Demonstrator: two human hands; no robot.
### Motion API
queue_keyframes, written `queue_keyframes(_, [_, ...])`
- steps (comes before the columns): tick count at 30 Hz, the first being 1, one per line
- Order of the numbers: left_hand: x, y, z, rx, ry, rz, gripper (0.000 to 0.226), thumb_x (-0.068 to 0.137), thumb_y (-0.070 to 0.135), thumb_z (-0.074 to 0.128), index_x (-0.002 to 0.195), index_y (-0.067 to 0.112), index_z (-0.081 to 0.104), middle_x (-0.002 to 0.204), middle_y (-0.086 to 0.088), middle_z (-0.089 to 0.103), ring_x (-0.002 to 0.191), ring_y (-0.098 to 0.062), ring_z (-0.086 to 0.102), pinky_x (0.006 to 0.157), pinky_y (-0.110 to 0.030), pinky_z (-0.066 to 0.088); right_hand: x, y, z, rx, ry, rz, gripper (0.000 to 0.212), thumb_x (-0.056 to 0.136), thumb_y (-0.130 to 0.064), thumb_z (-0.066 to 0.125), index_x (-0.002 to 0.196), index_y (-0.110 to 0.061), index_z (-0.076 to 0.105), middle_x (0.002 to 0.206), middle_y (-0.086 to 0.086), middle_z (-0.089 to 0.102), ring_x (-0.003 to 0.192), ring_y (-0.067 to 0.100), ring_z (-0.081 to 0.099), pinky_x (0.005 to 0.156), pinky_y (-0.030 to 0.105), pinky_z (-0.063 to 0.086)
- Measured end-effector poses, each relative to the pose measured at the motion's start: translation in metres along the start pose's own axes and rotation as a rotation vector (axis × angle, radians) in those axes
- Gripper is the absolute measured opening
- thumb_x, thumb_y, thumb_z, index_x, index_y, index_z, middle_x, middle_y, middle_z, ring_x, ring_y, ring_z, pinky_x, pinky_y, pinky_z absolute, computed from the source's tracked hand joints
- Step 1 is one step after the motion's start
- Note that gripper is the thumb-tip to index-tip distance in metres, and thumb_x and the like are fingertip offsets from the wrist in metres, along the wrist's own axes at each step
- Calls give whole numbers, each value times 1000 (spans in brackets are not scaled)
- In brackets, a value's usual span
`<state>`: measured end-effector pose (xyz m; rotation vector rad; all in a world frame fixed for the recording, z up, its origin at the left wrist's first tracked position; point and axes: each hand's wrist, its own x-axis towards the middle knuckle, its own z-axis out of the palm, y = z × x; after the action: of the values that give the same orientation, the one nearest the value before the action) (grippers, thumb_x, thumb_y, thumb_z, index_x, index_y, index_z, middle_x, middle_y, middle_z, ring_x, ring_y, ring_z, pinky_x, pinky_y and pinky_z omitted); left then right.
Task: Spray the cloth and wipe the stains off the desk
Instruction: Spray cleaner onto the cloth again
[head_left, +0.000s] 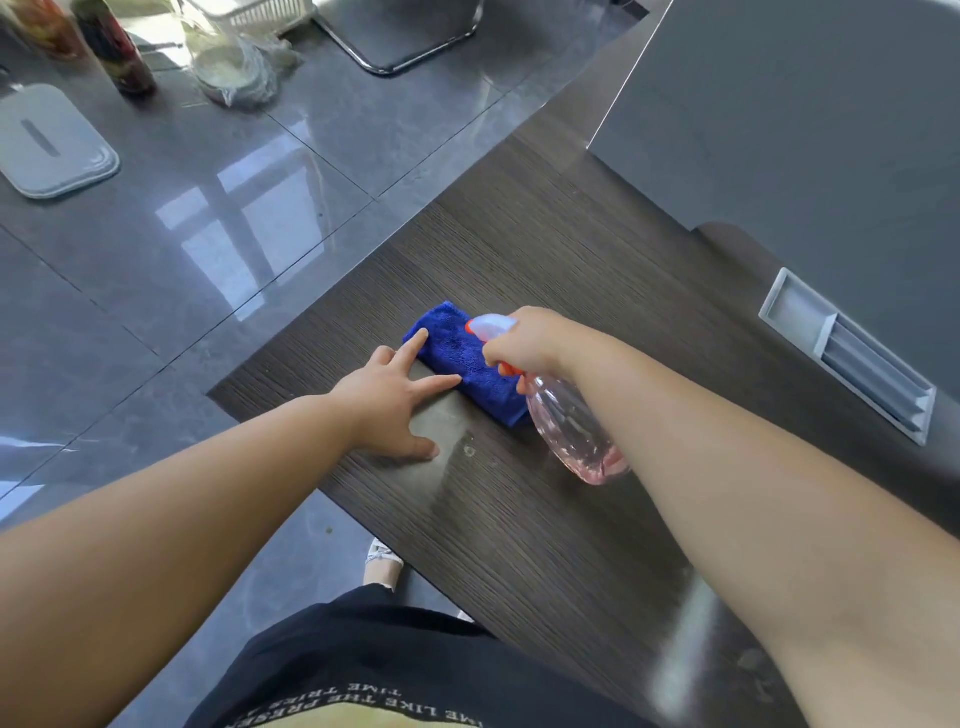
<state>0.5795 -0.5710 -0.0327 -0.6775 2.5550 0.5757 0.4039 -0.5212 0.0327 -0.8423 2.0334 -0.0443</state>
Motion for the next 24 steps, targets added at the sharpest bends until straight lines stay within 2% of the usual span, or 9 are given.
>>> queue_keyframes(3, [1,2,0,18,-8,-2,88,72,64,60,143,52,9,155,-5,-20,133,-28,16,95,-37,42,-3,12,-2,-22,-7,15,17,81,-19,53,95,-24,61,81,8,63,62,23,61,71,33,56])
queue_keyframes(7, [2,3,1,21,-13,-6,89,71,65,60,143,52,8,155,-6,-21,133,-29,15,95,-39,42,-7,34,-7,-47,22,70,4,78,-16,54,76,-12,55,75,7,61,55,21,58,62,28,50])
queue_keyframes(10, [2,6,1,38,-26,-13,90,72,65,60,144,49,8,154,-7,-22,135,-30,12,100,-41,38,-10,49,-7,-75,13,125,26,79,-15,52,101,-11,65,72,6,60,49,19,57,59,23,49])
queue_keyframes(12, [2,9,1,52,-29,-23,91,73,66,59,145,48,6,154,-8,-23,136,-31,10,103,-43,35,-14,57,-6,-95,2,141,37,80,-18,52,114,-14,64,72,5,60,48,18,58,61,24,51])
queue_keyframes(15, [2,11,4,102,-10,-30,94,72,68,58,145,47,4,154,-11,-22,135,-32,12,106,-45,32,-20,64,-3,-79,-14,149,39,78,-20,55,116,-14,64,75,3,63,52,19,60,70,28,54])
queue_keyframes(18, [1,14,6,121,3,-36,95,71,69,58,146,46,3,154,-12,-21,134,-33,14,107,-45,30,-27,64,-1,-60,-46,146,36,80,-19,55,116,-16,64,77,4,61,53,19,58,63,25,51])
queue_keyframes(20, [1,15,5,124,7,-37,95,71,69,58,146,47,3,154,-12,-21,134,-33,14,107,-46,29,-33,60,1,-54,-60,106,30,82,-19,54,110,-22,64,78,5,60,56,20,57,62,25,50])
queue_keyframes(22, [1,14,5,126,8,-34,95,71,70,57,146,47,3,154,-12,-21,135,-33,13,108,-45,29,-38,53,4,-84,-74,51,14,84,-18,50,90,-26,61,81,5,58,60,22,58,63,24,48])
queue_keyframes(24, [0,13,4,106,5,-30,94,72,69,57,145,47,3,154,-10,-21,135,-31,13,106,-43,31,-41,44,7,-134,-89,4,13,86,-18,47,83,-27,56,84,6,59,63,24,60,66,26,48])
